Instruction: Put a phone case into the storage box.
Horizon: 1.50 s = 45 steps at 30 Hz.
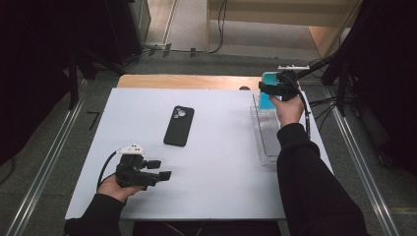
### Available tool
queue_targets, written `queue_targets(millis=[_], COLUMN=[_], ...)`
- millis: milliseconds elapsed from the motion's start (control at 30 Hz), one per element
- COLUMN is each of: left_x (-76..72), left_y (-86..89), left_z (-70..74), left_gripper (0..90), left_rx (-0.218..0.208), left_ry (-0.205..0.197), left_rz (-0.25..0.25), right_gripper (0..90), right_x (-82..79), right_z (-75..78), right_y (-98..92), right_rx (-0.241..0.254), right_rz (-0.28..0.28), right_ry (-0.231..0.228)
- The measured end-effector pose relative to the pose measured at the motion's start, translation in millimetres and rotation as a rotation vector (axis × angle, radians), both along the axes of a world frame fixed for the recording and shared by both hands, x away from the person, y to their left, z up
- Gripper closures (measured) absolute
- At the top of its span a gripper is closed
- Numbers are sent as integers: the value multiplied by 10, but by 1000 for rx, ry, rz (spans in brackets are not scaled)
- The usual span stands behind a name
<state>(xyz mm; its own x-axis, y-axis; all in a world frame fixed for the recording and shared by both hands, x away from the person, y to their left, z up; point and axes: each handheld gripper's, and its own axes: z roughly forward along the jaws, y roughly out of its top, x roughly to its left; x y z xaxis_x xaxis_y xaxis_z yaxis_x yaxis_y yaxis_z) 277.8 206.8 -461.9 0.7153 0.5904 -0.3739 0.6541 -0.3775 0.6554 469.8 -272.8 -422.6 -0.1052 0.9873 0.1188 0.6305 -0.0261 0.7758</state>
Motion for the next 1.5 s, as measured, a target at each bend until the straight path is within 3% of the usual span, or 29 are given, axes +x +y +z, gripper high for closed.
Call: queue_targets(millis=[167,333,500,1100,1233,1267,1500], left_x=[1,1,-1,0,-1,-1,6], left_y=[-2,0,0,2,0,-1,-3], left_z=[-2,-3,-4,-5,-3,-4,-8], left_gripper=[309,309,309,309,308,309,309], left_rx=[1,1,-2,-2,-1,0,0], left_ry=[2,3,3,5,4,2,6], left_rz=[-4,-5,-4,-3,-6,-5,-3], right_gripper=[146,144,143,94,60,6,0], right_x=[69,118,142,179,178,178,111], right_z=[-96,-188,-237,-261,-267,-268,-186], right_y=[2,15,2,23,10,8,-4], right_rx=[20,14,9,22,32,34,50], right_rz=[-13,-15,-19,-18,-12,-12,12], right_ry=[6,36,30,-13,0,4,19])
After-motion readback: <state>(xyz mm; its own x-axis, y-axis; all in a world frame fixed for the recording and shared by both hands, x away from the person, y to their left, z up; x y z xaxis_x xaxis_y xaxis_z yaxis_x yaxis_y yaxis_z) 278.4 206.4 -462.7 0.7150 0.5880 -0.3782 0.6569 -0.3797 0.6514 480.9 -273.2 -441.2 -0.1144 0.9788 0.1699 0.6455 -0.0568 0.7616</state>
